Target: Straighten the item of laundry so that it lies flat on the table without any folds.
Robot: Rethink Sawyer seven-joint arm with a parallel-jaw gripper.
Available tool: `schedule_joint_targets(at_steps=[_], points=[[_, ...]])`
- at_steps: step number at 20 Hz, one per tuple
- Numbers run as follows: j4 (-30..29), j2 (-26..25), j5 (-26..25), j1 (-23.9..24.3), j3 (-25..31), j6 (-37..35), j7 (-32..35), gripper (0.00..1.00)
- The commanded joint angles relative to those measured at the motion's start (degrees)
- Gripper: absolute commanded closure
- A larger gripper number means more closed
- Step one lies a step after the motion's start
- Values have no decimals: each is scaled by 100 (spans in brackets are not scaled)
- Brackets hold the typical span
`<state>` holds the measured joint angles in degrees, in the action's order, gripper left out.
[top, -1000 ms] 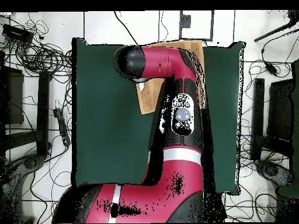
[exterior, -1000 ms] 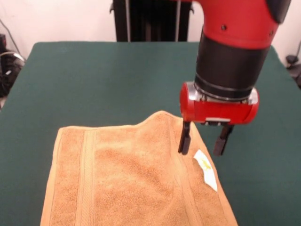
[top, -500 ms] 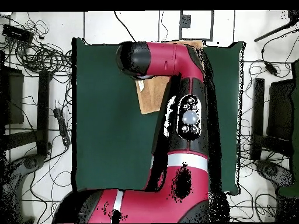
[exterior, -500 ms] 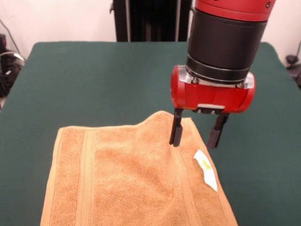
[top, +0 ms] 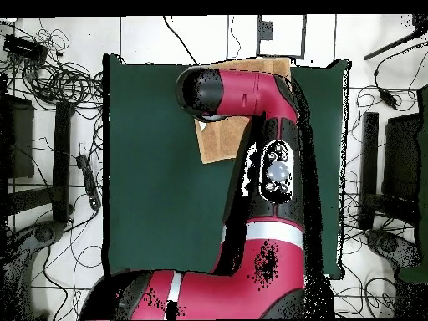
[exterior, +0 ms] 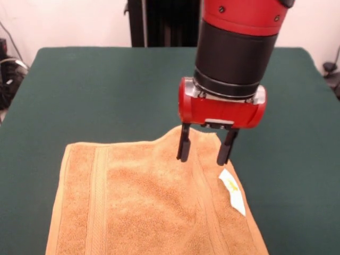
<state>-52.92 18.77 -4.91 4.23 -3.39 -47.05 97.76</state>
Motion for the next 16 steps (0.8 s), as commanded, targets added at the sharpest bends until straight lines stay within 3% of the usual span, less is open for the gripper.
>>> schedule_joint_targets(at_steps=[1, 5, 16], points=[[-1491, -135, 115, 81, 276, 521, 1087, 0], [-1727, 10, 129, 177, 409, 389, 714, 0], [-2246, 245, 200, 303, 517, 254, 582, 0]])
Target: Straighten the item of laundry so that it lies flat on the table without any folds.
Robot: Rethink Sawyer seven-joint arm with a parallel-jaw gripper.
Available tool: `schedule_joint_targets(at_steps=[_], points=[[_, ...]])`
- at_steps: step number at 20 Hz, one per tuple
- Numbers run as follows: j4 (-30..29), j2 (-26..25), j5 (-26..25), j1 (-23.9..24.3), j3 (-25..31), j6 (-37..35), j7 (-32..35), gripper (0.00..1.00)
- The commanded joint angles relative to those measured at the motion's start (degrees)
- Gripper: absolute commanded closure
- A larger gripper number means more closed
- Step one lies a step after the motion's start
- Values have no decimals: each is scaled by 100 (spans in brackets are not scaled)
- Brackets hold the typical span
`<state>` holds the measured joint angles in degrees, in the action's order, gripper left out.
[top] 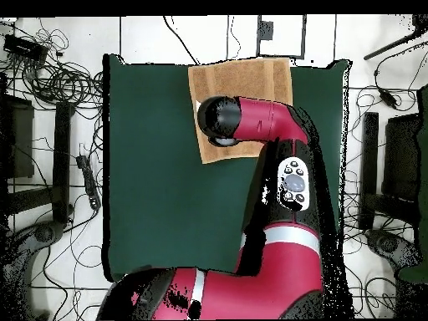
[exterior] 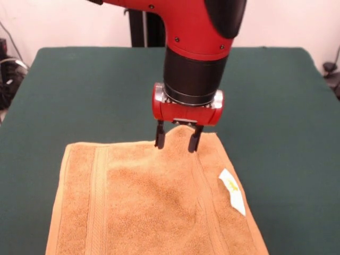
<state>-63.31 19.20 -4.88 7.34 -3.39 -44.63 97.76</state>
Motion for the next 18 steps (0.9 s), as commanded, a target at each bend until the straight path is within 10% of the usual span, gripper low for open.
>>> schedule_joint_targets(at_steps=[1, 18], points=[[-1239, 231, 206, -15, 516, -12, 592, 0], [-1052, -168, 48, -127, 494, 450, 753, 0]])
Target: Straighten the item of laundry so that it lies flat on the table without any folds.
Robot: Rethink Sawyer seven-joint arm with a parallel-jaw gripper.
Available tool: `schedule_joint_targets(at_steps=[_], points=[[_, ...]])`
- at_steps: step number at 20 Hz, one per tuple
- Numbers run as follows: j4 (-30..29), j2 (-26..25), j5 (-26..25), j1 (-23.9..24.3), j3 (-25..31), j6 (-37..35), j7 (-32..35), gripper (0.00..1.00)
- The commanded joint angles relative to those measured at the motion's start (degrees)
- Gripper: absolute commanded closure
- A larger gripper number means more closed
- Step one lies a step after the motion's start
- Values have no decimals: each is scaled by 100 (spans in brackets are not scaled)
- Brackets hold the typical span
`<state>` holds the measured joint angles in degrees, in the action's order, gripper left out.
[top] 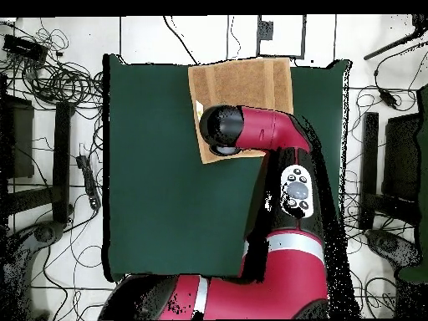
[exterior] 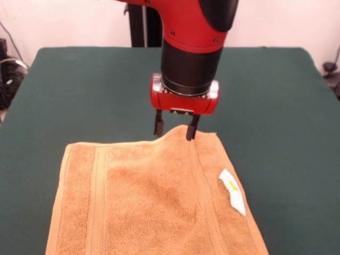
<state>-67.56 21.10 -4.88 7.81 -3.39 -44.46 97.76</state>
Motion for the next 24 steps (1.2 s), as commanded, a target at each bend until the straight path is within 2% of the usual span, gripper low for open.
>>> schedule_joint_targets(at_steps=[1, 9, 24], points=[[-620, -387, 52, -154, 510, 425, 728, 0], [-461, -580, -56, -187, 480, 365, 600, 0], [-132, -1385, -39, 124, 868, 1198, 324, 0]])
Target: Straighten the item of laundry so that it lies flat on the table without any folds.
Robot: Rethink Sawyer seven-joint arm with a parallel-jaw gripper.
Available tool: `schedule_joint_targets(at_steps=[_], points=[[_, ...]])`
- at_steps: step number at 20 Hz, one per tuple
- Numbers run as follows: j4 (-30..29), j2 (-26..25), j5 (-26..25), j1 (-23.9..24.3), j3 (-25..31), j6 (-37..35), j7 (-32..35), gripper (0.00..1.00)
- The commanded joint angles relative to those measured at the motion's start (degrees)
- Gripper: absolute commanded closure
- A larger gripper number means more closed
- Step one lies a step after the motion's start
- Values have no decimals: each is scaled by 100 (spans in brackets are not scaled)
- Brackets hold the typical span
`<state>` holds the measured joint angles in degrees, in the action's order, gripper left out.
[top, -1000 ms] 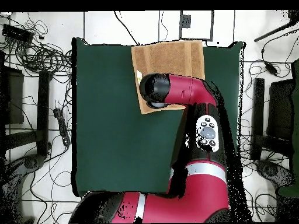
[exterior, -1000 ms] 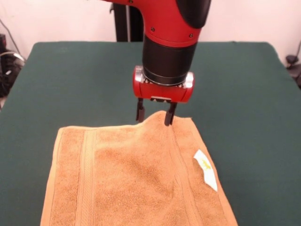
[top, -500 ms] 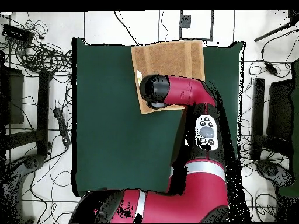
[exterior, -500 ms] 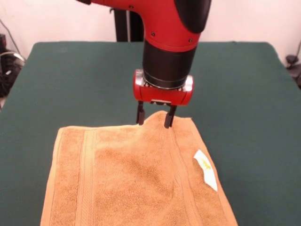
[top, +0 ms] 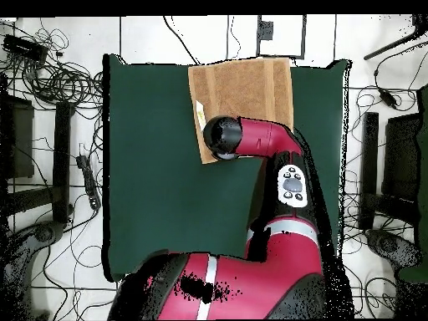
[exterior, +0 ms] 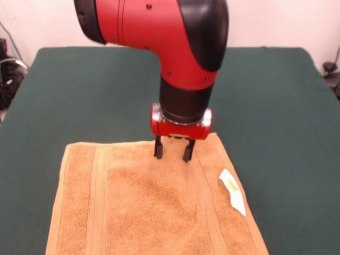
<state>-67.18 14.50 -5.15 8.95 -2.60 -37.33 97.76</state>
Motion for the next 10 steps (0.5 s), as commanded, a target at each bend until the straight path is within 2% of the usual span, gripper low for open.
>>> schedule_joint_targets(at_steps=[1, 6, 10], points=[[-149, -740, -15, -3, 776, 485, 326, 0], [-21, -787, -41, -65, 699, 419, 353, 0], [71, -642, -30, -152, 577, 66, 375, 0]])
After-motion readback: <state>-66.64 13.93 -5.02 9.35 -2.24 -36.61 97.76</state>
